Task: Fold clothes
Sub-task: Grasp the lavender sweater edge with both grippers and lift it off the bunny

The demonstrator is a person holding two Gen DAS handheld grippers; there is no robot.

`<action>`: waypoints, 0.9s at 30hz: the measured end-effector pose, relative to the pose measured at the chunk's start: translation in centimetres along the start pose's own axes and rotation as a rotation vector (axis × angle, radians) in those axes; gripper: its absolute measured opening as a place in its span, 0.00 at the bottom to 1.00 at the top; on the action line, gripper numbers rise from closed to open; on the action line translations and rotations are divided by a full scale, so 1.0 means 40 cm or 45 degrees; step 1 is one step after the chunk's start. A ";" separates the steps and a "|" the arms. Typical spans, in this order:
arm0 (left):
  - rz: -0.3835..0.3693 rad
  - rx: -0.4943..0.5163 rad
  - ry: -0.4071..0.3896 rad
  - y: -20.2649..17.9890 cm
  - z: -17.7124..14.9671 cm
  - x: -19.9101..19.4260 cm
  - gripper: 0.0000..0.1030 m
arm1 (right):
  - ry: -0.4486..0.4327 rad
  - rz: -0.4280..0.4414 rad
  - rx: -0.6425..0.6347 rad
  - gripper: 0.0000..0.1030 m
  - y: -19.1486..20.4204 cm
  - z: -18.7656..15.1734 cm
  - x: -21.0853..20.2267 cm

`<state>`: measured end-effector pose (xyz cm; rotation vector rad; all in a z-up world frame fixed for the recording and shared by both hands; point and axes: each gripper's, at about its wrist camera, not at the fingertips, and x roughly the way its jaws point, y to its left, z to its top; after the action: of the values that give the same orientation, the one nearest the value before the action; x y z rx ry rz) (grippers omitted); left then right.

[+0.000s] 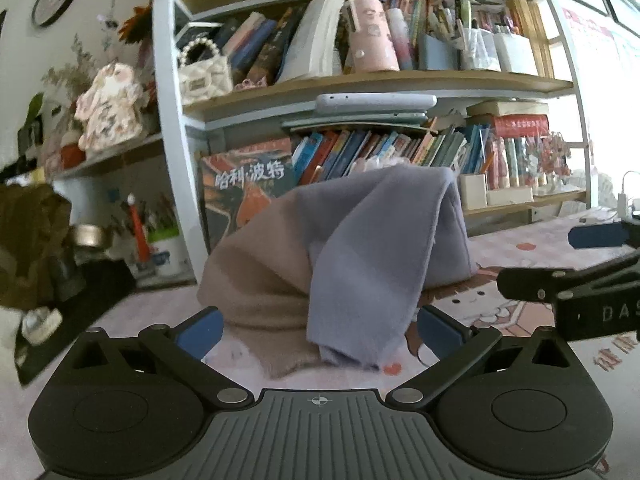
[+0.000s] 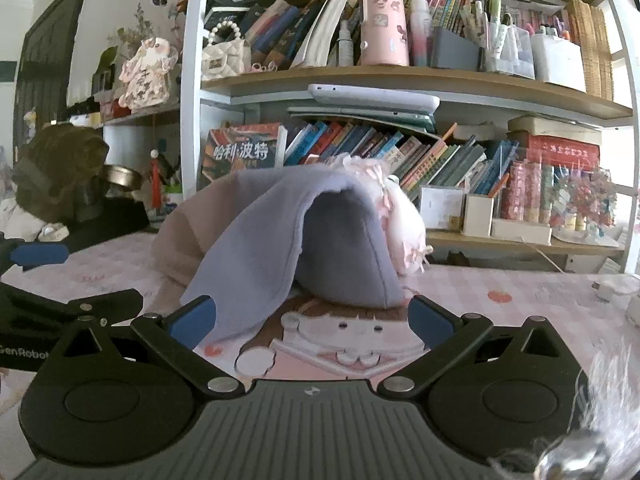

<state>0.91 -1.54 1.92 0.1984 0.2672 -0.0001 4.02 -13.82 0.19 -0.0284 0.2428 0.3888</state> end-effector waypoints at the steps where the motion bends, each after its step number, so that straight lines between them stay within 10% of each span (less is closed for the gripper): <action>1: 0.002 0.014 0.005 -0.003 0.007 0.011 1.00 | -0.001 0.002 0.006 1.00 -0.008 0.005 0.009; 19: -0.061 0.209 0.099 -0.093 0.075 0.185 1.00 | 0.247 0.061 0.158 1.00 -0.146 0.009 0.141; 27: -0.056 0.343 0.096 -0.171 0.097 0.277 1.00 | 0.334 0.179 0.743 1.00 -0.265 -0.016 0.187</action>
<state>12.43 -8.72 1.35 0.4606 0.3466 -0.0724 14.58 -20.90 -2.44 0.5159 0.6121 0.4418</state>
